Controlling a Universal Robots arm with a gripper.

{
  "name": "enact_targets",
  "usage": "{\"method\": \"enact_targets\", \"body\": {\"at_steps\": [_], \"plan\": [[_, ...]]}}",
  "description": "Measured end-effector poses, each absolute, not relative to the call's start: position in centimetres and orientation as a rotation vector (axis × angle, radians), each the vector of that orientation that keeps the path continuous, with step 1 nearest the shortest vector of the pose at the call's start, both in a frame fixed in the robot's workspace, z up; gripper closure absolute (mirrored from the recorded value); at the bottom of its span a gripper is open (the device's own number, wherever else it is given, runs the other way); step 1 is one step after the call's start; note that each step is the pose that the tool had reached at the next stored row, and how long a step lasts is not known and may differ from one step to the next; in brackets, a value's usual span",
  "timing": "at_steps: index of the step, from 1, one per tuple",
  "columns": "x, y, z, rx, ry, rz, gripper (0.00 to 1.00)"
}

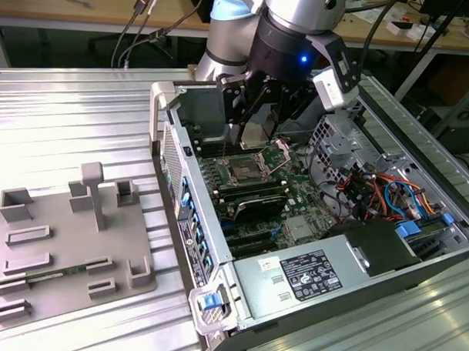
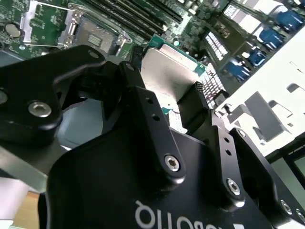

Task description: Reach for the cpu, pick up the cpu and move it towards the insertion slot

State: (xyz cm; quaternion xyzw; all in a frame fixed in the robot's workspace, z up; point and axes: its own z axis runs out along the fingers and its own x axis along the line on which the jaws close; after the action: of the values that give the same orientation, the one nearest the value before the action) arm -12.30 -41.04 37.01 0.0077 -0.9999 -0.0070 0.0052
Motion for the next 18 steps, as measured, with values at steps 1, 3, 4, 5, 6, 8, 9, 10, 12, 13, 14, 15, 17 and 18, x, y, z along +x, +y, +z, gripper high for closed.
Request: {"method": "enact_targets", "body": {"at_steps": [1, 3, 4, 5, 6, 8, 9, 10, 12, 13, 14, 15, 17, 18], "plan": [[-11.9, -40.8, 37.0, 0.024, -3.131, -0.022, 0.45], [-11.4, -40.4, 36.9, 0.024, -3.131, -0.022, 0.45], [-11.2, -40.3, 36.9, 0.024, -3.131, -0.022, 0.45], [-10.9, -40.2, 36.9, 0.024, -3.131, -0.022, 0.45], [-10.7, -40.0, 36.9, 0.024, -3.131, -0.022, 0.45], [-10.2, -39.7, 36.9, 0.024, -3.131, -0.022, 0.45], [-9.7, -39.5, 36.8, 0.024, -3.131, -0.022, 0.45], [-9.4, -39.3, 36.8, 0.024, -3.131, -0.022, 0.45], [-8.8, -39.0, 36.8, 0.024, -3.131, -0.022, 0.45], [-8.6, -39.0, 36.8, 0.024, -3.131, -0.022, 0.45], [-8.5, -38.9, 36.7, 0.024, -3.131, -0.022, 0.45], [-8.4, -38.9, 36.7, 0.024, -3.131, -0.022, 0.45], [-8.4, -38.9, 36.7, 0.024, -3.131, -0.022, 0.45], [-8.4, -38.9, 36.7, 0.024, -3.131, -0.022, 0.45]]}}
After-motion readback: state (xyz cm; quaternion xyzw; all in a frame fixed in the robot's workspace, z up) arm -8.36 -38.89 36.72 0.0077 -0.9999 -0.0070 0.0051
